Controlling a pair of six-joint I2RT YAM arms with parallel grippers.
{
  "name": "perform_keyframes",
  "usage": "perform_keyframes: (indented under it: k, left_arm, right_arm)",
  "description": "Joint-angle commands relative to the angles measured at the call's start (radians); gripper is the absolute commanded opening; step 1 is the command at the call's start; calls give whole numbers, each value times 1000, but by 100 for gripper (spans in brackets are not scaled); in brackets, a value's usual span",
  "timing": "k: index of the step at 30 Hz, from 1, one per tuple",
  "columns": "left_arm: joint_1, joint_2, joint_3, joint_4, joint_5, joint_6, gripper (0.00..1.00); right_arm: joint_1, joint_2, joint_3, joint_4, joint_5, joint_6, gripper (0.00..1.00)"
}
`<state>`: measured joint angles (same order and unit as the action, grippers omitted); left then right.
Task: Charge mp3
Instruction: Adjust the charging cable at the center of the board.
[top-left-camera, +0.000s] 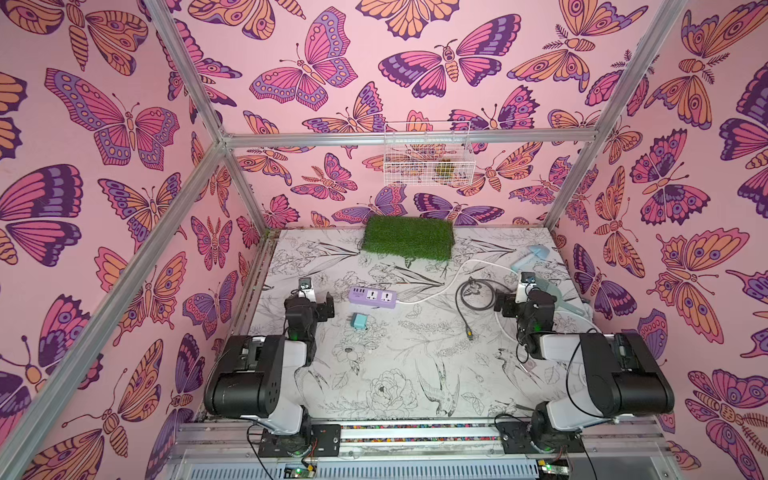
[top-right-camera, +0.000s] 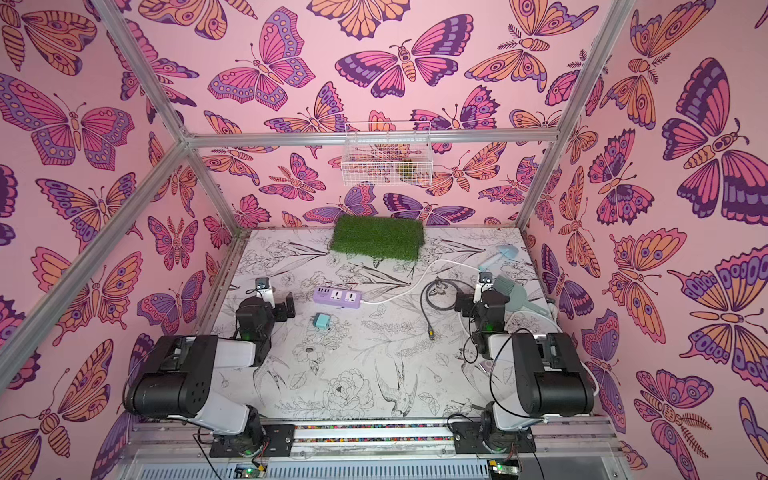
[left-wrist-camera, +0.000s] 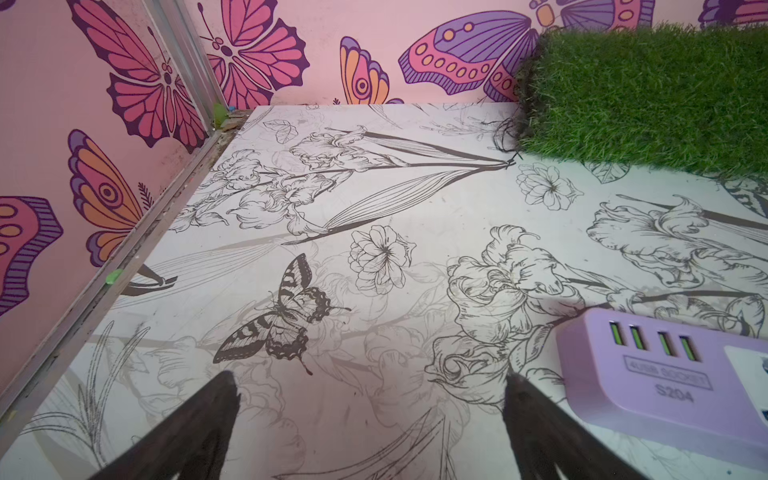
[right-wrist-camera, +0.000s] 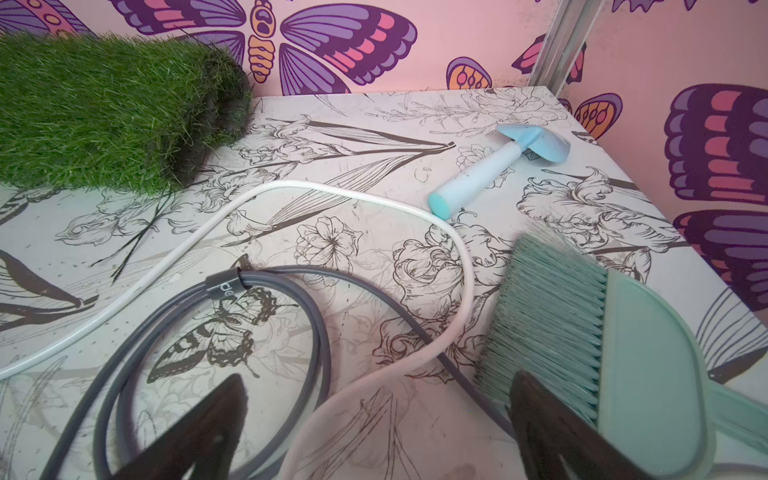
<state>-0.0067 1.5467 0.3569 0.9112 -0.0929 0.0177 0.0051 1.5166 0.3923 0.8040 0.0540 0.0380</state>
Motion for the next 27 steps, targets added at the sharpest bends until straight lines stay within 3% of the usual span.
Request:
perform_keyframes:
  k: [1,18,20,23,27]
  left_arm:
    - [4,-2,13,-6,14,-2,100]
    - [-3,-13,12,-6,-14,4,100]
    - [-24,-95,35,-117,-53,13,100]
    - [-58,-238,91,-344,-97,16,100]
    - [-98,-370,218,-720,-97,-122,100]
  right_arm:
    - [-4,-9,11,5,-13,8,99]
    - [-4,-25,11,27,26,21,99]
    - [-2,-121,38,-106,55,23,99]
    - [-1,-252,159,-450,87,66,99]
    - [3,-263,316,-790,11,208,99]
